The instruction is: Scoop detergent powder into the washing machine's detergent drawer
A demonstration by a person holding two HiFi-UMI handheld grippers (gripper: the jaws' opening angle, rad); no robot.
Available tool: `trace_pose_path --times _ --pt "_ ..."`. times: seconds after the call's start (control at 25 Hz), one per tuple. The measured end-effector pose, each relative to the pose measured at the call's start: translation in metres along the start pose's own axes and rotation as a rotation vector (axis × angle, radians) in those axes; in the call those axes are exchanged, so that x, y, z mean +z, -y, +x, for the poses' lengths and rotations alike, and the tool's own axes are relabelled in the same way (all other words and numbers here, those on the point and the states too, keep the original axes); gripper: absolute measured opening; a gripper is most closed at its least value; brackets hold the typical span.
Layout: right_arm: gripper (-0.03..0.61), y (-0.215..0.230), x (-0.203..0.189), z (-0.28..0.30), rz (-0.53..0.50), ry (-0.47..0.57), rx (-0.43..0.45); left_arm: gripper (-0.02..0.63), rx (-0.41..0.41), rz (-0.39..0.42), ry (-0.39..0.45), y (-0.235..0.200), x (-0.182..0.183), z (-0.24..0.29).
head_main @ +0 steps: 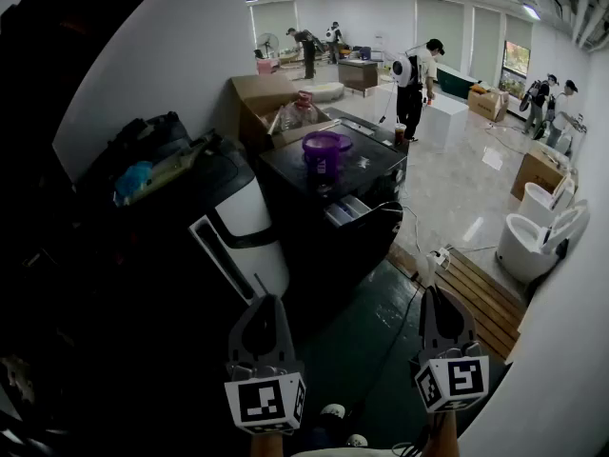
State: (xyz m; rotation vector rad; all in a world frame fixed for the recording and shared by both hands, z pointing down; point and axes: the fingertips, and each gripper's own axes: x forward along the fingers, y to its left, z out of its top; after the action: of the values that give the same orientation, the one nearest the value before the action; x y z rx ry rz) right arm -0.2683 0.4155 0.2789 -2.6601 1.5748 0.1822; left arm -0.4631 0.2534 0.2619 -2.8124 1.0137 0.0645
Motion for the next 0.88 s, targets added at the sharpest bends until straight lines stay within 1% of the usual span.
trace_pose_path --times 0.48,0.88 --pt "0.021 0.007 -0.003 -0.001 0.001 -0.008 0.003 0.015 0.01 0.006 -0.008 0.005 -0.003 0.003" --pt "0.021 0.021 -0.013 -0.005 0.016 -0.014 0.017 0.015 0.023 0.026 -0.029 0.024 -0.014 0.003"
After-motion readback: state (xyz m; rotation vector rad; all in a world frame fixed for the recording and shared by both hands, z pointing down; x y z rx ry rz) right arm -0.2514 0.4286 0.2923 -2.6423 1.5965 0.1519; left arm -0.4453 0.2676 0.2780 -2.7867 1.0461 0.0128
